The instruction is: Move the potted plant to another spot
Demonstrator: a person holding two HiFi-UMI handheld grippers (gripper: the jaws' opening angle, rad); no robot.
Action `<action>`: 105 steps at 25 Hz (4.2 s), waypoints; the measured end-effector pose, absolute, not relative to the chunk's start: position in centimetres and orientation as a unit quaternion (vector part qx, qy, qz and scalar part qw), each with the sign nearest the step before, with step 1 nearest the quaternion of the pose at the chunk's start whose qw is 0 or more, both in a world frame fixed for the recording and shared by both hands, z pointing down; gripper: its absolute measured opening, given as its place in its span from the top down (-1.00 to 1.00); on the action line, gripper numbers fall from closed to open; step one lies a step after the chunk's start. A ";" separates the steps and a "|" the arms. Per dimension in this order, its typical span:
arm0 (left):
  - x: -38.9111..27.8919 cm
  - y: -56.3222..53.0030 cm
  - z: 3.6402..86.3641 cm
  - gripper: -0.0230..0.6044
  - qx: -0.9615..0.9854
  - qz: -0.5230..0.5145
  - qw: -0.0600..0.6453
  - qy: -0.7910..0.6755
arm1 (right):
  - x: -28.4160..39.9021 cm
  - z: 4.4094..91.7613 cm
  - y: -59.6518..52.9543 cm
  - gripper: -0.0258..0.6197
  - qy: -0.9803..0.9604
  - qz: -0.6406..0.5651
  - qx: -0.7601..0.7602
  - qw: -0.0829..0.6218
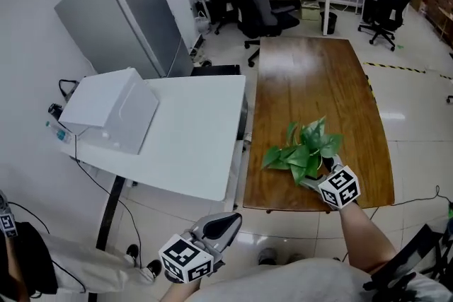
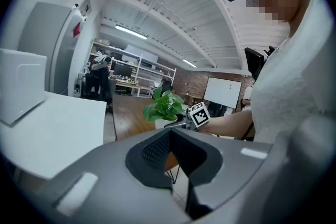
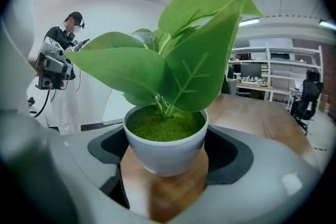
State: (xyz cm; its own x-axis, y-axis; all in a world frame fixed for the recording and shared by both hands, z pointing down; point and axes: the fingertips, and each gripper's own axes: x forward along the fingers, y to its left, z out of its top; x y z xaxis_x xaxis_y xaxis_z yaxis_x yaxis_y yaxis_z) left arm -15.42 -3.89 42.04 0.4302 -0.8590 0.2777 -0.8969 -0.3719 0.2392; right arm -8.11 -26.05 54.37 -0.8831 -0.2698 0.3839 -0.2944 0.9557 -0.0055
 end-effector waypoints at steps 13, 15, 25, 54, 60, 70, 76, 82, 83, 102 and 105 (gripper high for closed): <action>-24.6 3.7 41.8 0.96 0.753 0.034 0.192 -0.628 | -25.0 53.6 -19.2 -0.48 -0.983 0.017 0.017 0.183; -25.8 4.9 41.8 0.96 0.742 0.032 0.193 -0.641 | -27.3 53.5 -18.0 -0.48 -0.983 0.014 -0.001 0.182; -30.4 9.6 43.2 0.96 0.692 0.024 0.208 -0.690 | -36.1 54.8 -14.8 -0.48 -0.982 0.007 -0.051 0.184; -34.1 10.8 45.3 0.96 0.662 0.016 0.228 -0.714 | -42.3 58.6 -13.8 -0.48 -0.975 0.001 -0.083 0.205; -34.2 10.8 45.5 0.96 0.664 0.017 0.230 -0.712 | -42.4 58.7 -13.6 -0.49 -0.974 0.004 -0.086 0.209; -34.3 9.9 45.8 0.96 0.674 0.019 0.232 -0.701 | -41.0 57.9 -14.2 -0.57 -0.974 0.005 -0.081 0.209; -34.2 7.0 45.8 0.96 0.698 0.024 0.224 -0.680 | -37.4 56.5 -15.7 -0.34 -0.977 0.015 -0.075 0.201; -32.3 2.7 44.5 0.96 0.742 0.022 0.204 -0.638 | -32.4 51.2 -17.1 0.13 -0.985 0.011 -0.059 0.159; -31.9 1.8 44.3 0.96 0.751 0.022 0.200 -0.629 | -31.4 50.2 -17.3 0.22 -0.987 0.012 -0.057 0.152; -18.3 -7.7 39.8 0.96 0.871 0.023 0.133 -0.472 | -12.4 39.9 -14.0 0.90 -0.995 0.038 0.028 0.089; -15.3 -7.2 39.7 0.96 0.880 0.028 0.130 -0.456 | -9.7 40.3 -12.5 0.90 -0.994 0.032 0.037 0.094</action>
